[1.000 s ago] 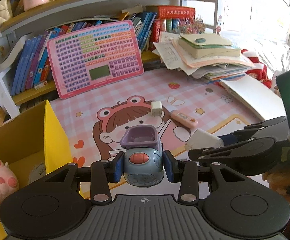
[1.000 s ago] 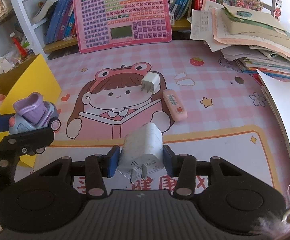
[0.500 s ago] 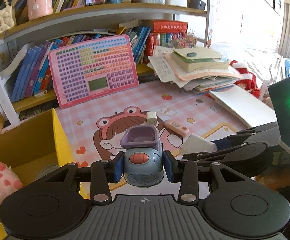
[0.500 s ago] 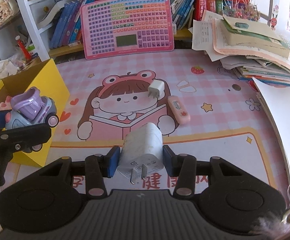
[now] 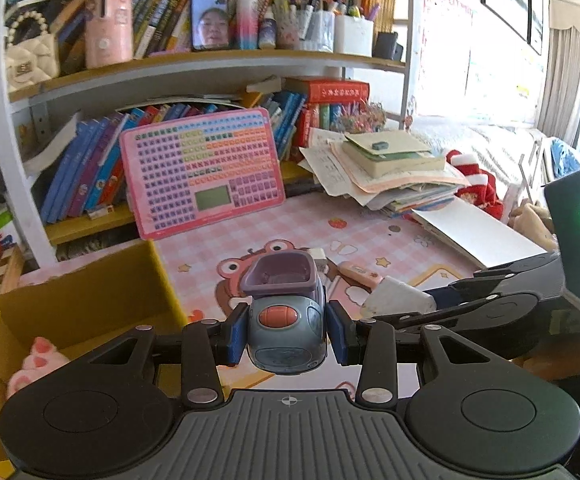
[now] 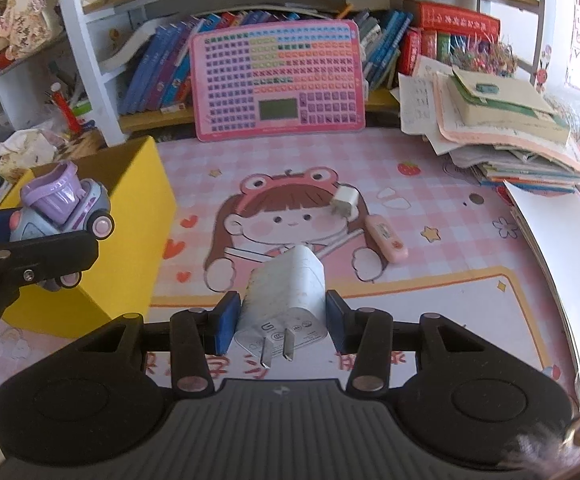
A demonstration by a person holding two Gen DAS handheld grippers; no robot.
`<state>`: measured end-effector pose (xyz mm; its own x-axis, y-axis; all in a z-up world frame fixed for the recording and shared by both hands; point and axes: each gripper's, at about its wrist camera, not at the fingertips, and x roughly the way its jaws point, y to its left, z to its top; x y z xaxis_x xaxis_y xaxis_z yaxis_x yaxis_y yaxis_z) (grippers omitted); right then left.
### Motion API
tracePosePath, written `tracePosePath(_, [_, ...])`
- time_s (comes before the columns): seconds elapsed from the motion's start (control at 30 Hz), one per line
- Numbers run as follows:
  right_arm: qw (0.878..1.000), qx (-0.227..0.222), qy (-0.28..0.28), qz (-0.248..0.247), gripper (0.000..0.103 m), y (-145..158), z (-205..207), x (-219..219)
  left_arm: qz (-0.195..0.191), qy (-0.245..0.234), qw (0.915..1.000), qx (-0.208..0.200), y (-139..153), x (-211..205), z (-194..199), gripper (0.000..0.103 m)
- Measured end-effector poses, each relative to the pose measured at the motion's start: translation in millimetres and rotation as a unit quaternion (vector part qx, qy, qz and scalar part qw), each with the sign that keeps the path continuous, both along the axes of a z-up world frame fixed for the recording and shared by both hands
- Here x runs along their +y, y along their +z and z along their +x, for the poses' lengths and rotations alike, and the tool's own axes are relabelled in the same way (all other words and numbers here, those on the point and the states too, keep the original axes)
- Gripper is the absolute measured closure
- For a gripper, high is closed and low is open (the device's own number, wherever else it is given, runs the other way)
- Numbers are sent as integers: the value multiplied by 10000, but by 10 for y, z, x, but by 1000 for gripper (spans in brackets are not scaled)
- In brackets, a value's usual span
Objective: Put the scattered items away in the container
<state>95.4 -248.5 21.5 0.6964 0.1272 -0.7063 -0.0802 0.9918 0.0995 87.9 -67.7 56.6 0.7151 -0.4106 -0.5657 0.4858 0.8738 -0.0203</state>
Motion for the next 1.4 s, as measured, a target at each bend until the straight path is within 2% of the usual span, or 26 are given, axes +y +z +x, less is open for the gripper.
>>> tracePosePath(0.2, [9998,-153,144,9,59,141,-67,296,-33,130,9998,-112,53,352,-25,64])
tracePosePath(0.6, [9951,-447,886,-6,59,382,-37,1004,35,650,9978,-158,111,1130,-33,64])
tracePosePath(0.8, [9910,-508,1233,-98,59,461,89,1322,275,785,9963,-201,81,1420,10,64])
tracePosePath(0.97, [9855,-574,1572,-298,59,519,250,1572,651,682,9954,-176,19,1579,114,64])
tracePosePath(1.13, [9774,-545,1971,-527,59,555,407,1810,1198,330,9922,-133,-42,1648,235,64])
tracePosePath(1.4, [9641,-426,2452,-924,59,471,724,2085,1395,32,9900,202,-176,1686,482,64])
